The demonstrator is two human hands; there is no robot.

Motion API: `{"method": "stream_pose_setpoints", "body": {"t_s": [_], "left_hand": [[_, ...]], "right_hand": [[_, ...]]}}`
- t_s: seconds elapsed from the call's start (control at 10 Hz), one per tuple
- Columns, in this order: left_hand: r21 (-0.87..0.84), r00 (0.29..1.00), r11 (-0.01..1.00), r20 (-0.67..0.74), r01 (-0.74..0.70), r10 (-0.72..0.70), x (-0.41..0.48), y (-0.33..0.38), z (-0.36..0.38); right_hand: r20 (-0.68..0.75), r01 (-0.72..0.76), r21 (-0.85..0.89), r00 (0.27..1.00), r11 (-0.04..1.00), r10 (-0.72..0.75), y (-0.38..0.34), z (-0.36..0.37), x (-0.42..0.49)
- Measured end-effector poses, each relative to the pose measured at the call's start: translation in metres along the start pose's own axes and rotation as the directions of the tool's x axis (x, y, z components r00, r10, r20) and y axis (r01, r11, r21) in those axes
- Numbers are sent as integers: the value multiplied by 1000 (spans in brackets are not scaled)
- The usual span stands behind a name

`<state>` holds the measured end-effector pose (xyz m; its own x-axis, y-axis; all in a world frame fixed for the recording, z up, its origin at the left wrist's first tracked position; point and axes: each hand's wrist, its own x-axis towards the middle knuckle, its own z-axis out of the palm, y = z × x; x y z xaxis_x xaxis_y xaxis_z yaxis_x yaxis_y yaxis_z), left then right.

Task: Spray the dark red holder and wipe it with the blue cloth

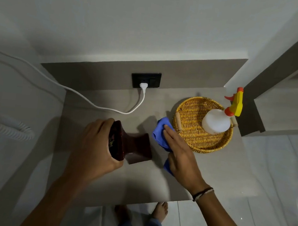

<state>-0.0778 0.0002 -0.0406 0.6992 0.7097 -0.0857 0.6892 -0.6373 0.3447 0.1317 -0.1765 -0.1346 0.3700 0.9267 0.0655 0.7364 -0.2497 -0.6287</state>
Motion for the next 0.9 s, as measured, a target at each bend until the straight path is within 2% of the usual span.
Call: {"method": "stream_pose_setpoints", "body": {"t_s": [0.1, 0.2, 0.4, 0.5, 0.7, 0.8, 0.9], "left_hand": [[106, 999, 994, 32, -8, 5, 12, 5, -3], [195, 998, 980, 62, -39, 28, 22, 12, 0], [134, 995, 989, 82, -66, 56, 32, 21, 13], [81, 998, 994, 24, -67, 65, 33, 19, 20], [68, 993, 991, -22, -112, 114, 26, 18, 28], [87, 988, 985, -45, -146, 150, 29, 19, 28], [82, 993, 990, -29, -111, 114, 23, 20, 30]], "right_hand": [[-140, -32, -82, 990, 996, 20, 11, -24, 3], [-164, -108, -131, 983, 986, 86, 28, -37, 24], [18, -206, -315, 975, 927, 223, 76, -30, 77], [149, -200, -377, 951, 904, 272, 99, -17, 82], [291, -118, -439, 919, 891, 265, 117, -5, 79], [290, -152, -364, 919, 919, 267, 113, -20, 82], [116, -167, -226, 974, 960, 197, 84, -32, 82]]}}
